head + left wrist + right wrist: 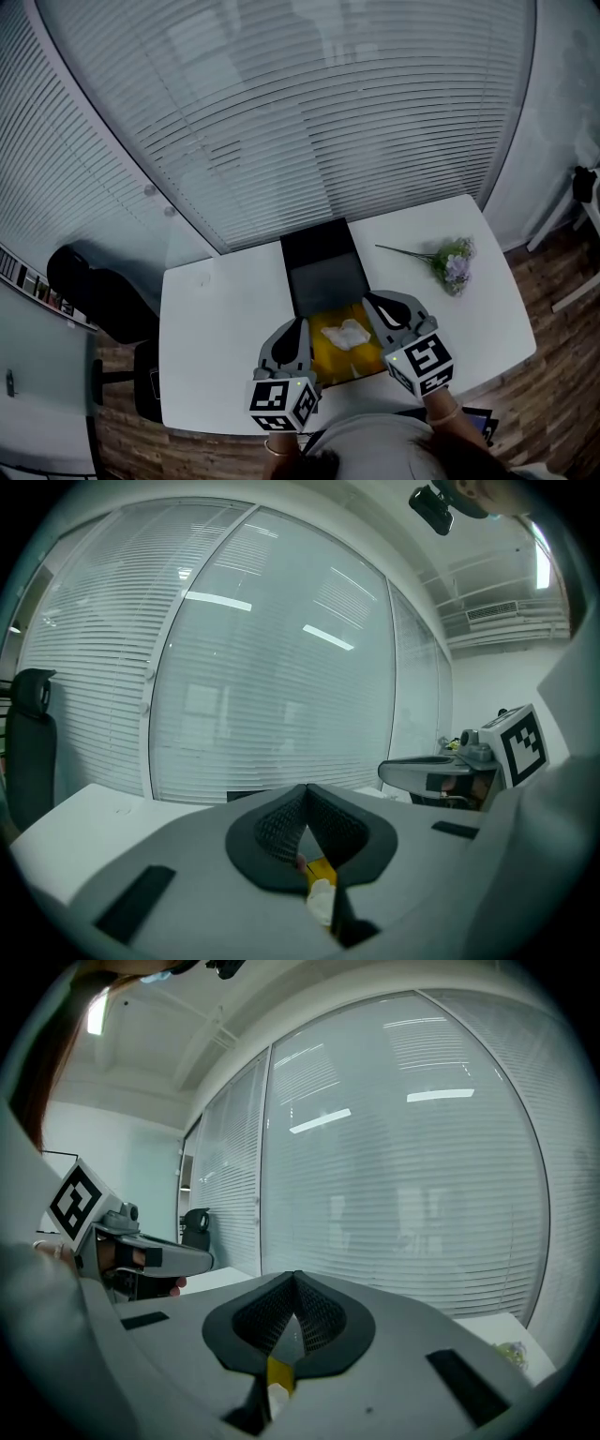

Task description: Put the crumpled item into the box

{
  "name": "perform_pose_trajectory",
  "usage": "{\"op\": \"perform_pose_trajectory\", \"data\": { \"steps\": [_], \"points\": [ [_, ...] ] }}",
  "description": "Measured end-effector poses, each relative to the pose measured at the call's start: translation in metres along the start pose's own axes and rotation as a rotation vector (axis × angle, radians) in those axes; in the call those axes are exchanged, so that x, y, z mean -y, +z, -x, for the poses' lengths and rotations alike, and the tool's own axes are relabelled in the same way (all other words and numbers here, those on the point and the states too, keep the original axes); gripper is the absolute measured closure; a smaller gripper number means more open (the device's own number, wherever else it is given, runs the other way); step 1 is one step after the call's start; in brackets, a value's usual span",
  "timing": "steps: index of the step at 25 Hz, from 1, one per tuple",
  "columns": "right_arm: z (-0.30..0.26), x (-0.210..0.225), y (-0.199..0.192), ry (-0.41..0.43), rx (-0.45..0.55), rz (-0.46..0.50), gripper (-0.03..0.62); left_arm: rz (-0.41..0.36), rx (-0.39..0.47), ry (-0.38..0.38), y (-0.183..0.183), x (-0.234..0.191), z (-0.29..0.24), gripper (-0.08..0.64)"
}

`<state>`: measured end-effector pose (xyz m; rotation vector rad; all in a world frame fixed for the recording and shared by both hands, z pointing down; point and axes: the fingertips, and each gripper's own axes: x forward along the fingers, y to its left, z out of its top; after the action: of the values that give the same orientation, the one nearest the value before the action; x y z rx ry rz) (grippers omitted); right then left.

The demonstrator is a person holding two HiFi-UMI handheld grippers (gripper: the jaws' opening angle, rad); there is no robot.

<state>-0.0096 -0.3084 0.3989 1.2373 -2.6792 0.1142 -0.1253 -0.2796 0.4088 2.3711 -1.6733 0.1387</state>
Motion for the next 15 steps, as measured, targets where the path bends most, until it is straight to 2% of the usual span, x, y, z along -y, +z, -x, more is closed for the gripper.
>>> {"op": "perform_pose_trajectory", "data": {
  "steps": [15],
  "points": [
    [-0.0007,0.0014,0.0036,-0.017,0.011,-0.009,0.566,0.016,-0.004,-0.014,-0.004,-0.0007,-0.0028,0.545]
  ]
}}
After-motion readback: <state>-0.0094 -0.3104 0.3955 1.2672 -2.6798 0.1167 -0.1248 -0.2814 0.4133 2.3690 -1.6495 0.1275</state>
